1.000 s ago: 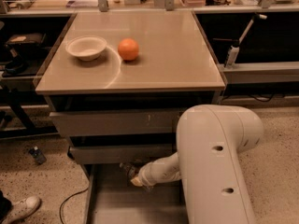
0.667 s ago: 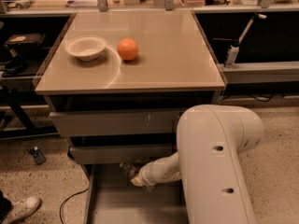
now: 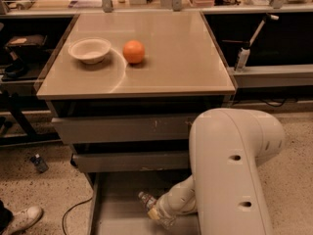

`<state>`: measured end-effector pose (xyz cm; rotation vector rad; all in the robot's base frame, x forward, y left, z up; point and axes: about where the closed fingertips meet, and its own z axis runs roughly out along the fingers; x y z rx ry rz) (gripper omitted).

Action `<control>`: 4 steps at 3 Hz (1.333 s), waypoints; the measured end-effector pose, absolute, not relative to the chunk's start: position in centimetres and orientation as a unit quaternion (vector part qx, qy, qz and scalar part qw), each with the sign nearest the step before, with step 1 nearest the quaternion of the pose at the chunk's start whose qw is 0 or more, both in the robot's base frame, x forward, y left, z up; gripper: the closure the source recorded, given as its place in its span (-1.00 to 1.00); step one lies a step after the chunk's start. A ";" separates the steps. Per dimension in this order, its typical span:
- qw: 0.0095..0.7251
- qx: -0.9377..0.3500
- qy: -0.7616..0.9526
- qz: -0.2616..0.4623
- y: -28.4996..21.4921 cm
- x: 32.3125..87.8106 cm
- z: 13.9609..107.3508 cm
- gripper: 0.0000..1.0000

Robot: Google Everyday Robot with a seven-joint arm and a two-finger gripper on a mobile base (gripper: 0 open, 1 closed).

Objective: Pick water bottle from bottom drawer and place on counter

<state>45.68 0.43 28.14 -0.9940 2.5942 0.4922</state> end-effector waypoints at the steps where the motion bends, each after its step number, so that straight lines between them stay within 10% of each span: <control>1: 0.133 -0.351 0.911 0.173 -0.6 42.6 27.5 1.00; 4: 0.171 -0.316 0.920 0.155 -2.4 40.7 34.7 1.00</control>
Offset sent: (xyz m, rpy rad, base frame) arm -0.0327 -0.0110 -0.0063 -0.0201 0.0520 0.0100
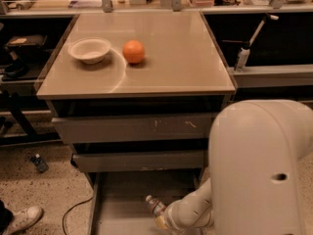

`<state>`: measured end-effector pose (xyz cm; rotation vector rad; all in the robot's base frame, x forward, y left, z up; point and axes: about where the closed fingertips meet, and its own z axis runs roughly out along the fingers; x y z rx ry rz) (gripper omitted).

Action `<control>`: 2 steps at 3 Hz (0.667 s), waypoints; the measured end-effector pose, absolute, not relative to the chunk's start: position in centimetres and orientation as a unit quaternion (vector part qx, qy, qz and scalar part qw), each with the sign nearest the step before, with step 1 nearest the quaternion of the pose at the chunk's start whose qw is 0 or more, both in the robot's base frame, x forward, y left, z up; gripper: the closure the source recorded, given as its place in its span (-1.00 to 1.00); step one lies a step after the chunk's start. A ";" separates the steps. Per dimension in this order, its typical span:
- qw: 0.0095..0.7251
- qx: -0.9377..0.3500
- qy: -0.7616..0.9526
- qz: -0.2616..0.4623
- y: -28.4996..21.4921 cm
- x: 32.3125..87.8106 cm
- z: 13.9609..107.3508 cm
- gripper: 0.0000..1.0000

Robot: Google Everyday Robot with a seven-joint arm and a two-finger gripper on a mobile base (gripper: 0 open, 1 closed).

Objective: Pick water bottle from bottom drawer and place on counter

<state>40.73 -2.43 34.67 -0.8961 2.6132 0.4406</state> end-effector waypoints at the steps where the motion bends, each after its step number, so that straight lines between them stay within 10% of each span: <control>1: 0.193 -0.290 0.927 0.142 -4.8 39.0 37.6 1.00; 2: 0.193 -0.293 0.926 0.140 -5.1 38.7 37.7 1.00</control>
Offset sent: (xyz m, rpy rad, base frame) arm -0.0153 -0.0206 0.0259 -0.0031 -0.0333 -0.0545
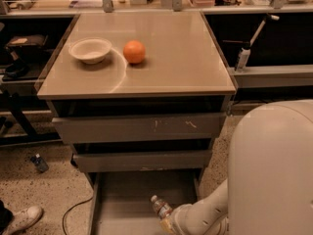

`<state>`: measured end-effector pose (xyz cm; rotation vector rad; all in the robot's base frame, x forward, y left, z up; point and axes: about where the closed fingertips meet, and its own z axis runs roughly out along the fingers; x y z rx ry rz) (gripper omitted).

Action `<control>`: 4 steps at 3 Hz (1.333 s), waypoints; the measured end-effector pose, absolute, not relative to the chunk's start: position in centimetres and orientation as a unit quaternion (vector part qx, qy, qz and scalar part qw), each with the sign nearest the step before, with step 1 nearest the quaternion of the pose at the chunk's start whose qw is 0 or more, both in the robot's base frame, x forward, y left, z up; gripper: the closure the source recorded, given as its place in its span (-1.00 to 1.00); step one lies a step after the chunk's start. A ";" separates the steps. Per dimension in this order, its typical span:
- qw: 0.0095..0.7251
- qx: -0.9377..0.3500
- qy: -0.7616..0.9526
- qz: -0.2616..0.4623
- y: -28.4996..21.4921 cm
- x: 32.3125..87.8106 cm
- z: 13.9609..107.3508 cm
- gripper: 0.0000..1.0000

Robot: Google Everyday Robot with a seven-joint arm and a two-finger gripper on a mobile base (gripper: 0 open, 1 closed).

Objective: Pick water bottle from bottom drawer and place on counter

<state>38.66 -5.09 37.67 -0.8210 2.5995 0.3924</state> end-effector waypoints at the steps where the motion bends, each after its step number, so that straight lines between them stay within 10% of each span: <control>1: 0.196 -0.285 0.928 0.139 -5.7 38.7 38.1 1.00; 4: 0.289 -0.253 0.919 0.086 -11.4 39.7 51.7 1.00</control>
Offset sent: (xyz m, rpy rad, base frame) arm 0.0024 -0.0573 0.1176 0.0222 -0.1780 -0.1104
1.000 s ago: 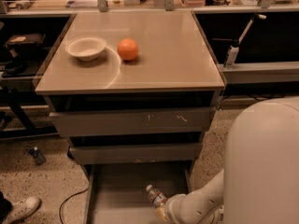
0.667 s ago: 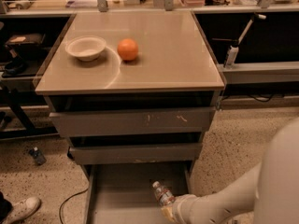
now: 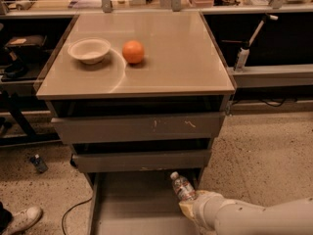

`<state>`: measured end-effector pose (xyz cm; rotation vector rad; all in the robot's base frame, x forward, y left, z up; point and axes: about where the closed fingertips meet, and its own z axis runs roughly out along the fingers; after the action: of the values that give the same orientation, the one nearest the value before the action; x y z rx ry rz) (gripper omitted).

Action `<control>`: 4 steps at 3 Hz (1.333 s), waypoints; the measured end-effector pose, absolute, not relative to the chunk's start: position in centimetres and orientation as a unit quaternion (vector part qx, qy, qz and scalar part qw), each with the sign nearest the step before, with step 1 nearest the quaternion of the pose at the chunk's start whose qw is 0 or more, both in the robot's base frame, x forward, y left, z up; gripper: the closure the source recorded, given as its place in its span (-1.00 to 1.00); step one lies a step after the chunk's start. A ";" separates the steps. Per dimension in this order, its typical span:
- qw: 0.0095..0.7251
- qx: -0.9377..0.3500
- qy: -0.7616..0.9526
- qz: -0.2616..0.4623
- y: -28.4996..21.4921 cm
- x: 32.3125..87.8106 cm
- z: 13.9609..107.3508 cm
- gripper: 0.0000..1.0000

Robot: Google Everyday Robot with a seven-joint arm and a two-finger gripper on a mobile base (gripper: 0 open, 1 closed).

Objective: Pick water bottle from bottom drawer and place on counter

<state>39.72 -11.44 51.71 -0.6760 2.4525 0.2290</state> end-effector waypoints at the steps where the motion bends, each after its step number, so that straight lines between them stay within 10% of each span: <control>1: 0.304 -0.256 0.914 0.081 -11.4 40.3 53.2 1.00; 4: 0.337 -0.271 0.900 0.052 -12.4 40.5 60.5 1.00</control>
Offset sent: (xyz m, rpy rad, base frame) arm 0.0064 0.0002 0.0175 0.0028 -0.0352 0.0067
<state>40.54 -12.44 60.51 -0.7077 2.3467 0.1352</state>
